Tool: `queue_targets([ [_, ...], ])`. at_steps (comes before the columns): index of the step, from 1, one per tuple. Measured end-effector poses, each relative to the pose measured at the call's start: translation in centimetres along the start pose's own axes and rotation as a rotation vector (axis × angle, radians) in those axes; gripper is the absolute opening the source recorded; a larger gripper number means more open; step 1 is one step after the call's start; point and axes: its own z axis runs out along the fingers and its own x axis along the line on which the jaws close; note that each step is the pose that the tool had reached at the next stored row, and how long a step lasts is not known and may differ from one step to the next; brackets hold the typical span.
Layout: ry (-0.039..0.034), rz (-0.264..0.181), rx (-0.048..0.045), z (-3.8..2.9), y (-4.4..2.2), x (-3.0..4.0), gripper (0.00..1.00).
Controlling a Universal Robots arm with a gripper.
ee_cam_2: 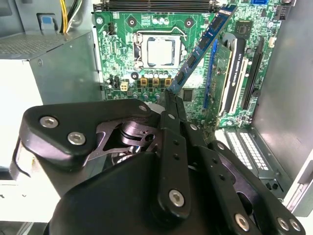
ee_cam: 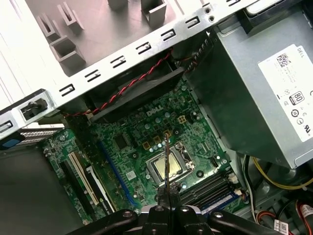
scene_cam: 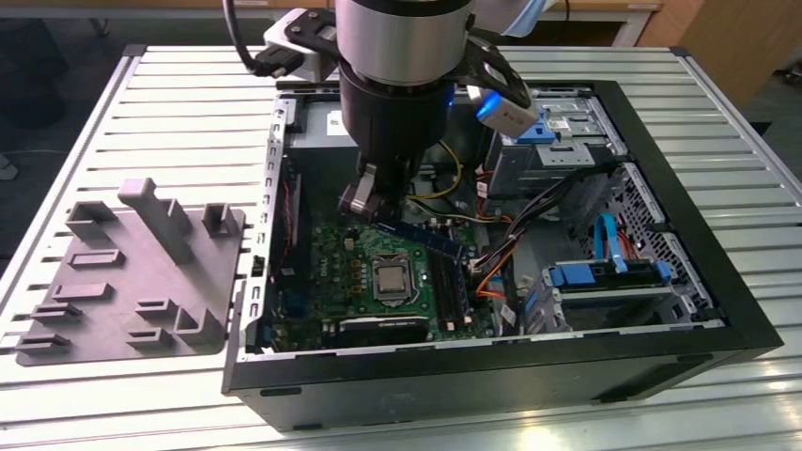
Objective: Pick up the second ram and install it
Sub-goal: 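Insert the second ram into the second slot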
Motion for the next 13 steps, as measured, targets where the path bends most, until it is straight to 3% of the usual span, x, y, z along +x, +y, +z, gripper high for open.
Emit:
queue_targets([
  [13, -0.0018, 0.046, 0.0013, 0.00, 0.00, 0.00, 0.11],
])
